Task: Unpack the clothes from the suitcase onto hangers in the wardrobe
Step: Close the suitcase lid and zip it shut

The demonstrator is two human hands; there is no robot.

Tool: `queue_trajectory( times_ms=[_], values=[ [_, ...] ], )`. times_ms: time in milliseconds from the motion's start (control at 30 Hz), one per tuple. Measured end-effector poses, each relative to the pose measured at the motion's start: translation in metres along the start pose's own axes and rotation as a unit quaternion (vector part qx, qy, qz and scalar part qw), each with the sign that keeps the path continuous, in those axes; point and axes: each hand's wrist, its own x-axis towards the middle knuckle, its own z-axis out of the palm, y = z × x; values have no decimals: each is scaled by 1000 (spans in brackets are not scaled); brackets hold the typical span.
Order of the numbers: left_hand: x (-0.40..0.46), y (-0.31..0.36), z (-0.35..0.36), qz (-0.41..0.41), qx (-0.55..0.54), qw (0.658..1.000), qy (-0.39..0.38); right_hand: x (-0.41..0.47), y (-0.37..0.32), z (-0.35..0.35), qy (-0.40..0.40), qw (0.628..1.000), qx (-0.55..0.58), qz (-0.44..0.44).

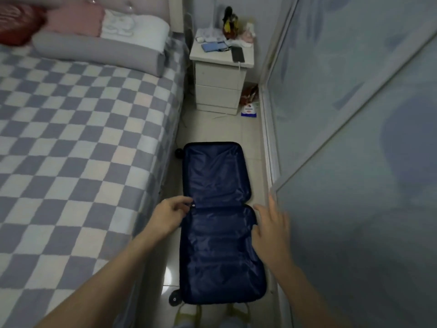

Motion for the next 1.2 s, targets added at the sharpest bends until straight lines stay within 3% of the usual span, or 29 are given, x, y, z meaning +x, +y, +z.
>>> queue_trajectory(
  times_ms=[300, 533, 800, 1000, 1100, 1200],
  values=[
    [119, -76, 82, -30, 30, 999, -5, 73, 98, 118, -112, 990, 79, 42],
    [227, -187, 160, -47, 33, 998, 18, 117, 196, 265, -120, 978, 157, 72],
    [308, -302, 232, 13, 60, 997, 46, 136, 256, 395, -96, 960, 245, 95],
    [350, -333, 252, 61, 86, 991, 79, 159, 279, 435, -67, 955, 272, 94],
    [364, -342, 254, 87, 166, 974, 126, 167, 283, 441, -57, 949, 296, 97],
    [365, -349, 255, 60, 254, 952, 162, 169, 282, 439, -57, 943, 307, 112]
  ],
)
